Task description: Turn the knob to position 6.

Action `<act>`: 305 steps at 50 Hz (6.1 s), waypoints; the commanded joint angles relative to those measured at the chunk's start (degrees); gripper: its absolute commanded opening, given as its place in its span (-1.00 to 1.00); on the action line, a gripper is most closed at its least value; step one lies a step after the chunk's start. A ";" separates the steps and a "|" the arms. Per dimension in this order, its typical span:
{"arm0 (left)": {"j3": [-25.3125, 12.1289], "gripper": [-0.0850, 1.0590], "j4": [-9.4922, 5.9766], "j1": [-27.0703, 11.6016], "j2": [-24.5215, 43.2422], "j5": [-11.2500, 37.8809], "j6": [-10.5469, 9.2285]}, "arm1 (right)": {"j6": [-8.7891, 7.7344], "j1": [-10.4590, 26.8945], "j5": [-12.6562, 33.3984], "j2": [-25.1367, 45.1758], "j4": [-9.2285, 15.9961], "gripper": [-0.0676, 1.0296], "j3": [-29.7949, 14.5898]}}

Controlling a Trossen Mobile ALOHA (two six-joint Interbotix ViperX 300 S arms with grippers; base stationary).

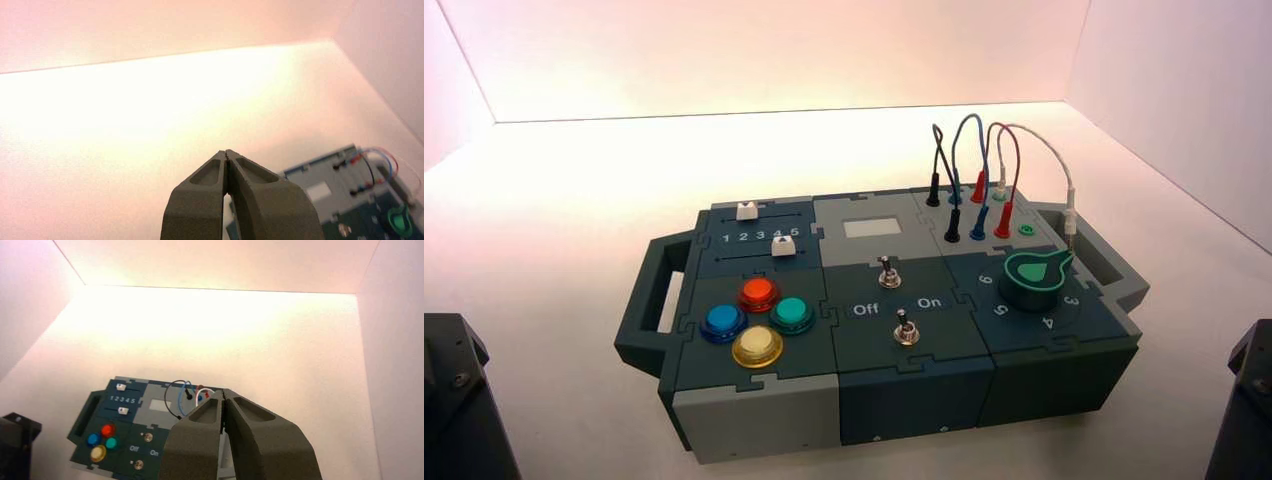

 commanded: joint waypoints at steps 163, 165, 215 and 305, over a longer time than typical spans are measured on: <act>-64.25 -0.91 0.62 -61.70 95.54 22.32 19.95 | 6.06 -0.53 12.39 9.05 -18.11 -0.92 -13.01; -64.42 -0.91 0.62 -61.70 95.71 22.32 20.13 | 6.06 -0.53 12.39 9.14 -18.02 -0.92 -12.92; -63.63 -0.91 0.70 -58.80 97.56 21.36 22.32 | 6.06 -0.53 10.99 10.20 -17.93 -0.92 -13.54; -59.94 -0.91 2.72 -54.40 95.10 20.04 23.64 | 5.98 -0.53 10.37 10.81 -17.14 -0.92 -12.92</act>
